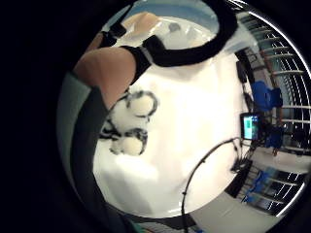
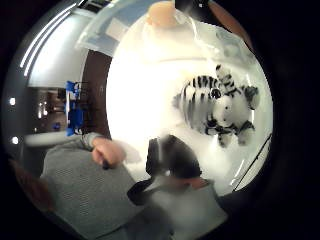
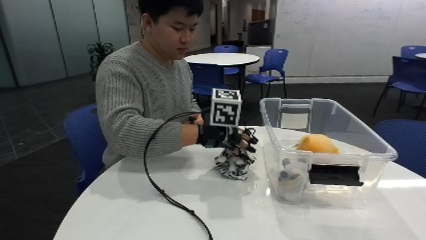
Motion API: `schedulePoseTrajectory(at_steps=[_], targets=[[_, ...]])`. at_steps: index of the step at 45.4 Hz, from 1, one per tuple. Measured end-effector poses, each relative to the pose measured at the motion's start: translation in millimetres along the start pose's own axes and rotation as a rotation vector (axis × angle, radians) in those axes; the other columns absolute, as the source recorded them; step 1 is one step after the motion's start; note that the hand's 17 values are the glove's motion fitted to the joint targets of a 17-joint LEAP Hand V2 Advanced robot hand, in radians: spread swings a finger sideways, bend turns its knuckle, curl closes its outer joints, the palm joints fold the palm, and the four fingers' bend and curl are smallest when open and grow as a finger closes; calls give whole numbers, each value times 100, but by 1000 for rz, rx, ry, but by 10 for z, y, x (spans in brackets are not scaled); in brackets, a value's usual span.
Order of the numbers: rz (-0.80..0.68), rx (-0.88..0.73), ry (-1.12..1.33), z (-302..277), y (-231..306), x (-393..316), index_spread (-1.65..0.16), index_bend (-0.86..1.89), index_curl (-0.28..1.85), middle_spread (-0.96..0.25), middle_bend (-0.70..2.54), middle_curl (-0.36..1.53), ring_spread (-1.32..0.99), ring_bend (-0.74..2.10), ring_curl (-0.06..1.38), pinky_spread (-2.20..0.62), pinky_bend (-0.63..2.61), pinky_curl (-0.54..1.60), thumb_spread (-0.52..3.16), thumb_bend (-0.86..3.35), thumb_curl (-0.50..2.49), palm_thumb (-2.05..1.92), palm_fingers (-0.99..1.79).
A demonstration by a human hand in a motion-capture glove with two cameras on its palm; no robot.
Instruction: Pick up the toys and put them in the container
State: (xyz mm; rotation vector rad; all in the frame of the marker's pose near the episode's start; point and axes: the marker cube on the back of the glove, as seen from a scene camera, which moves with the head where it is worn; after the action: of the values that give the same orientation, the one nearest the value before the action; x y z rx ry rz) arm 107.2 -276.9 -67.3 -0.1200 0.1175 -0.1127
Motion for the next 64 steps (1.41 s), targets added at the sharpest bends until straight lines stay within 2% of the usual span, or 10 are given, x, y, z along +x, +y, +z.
schedulePoseTrajectory(at_steps=[4,10,22,27,33,38,43,51,57,64], targets=[[60,-43,-50,327,-16,0,-39,20,32,-21,19,44,-16,59,35,4,99,33,127,-1,41,7,4],[106,-46,21,601,-28,20,-40,22,35,-21,20,44,-16,59,34,6,90,31,128,-1,40,9,3],[142,-85,82,695,-77,-34,-41,12,31,-23,24,45,-18,59,33,6,110,35,129,0,40,18,17],[134,-59,208,702,-72,107,-41,3,24,-24,38,48,-23,75,35,-8,115,36,133,3,42,25,37],[151,30,57,707,-125,48,-40,3,18,-25,48,52,-31,94,41,-24,124,37,138,6,44,31,60],[129,88,-3,676,-137,66,-40,11,17,-27,49,55,-36,99,44,-31,132,40,129,14,53,51,66],[106,145,-18,423,-142,-2,-41,17,18,-29,59,60,-41,101,47,-34,126,41,115,18,62,64,71],[61,279,-4,-564,-151,15,-43,18,20,-32,66,66,-47,103,50,-37,122,41,95,17,72,70,76],[14,314,-11,-1048,-221,71,-44,17,22,-33,68,69,-49,103,51,-38,121,42,84,14,78,69,76],[95,322,1,-1286,-532,89,-44,17,23,-34,68,72,-50,102,53,-39,121,43,74,12,84,69,76]])
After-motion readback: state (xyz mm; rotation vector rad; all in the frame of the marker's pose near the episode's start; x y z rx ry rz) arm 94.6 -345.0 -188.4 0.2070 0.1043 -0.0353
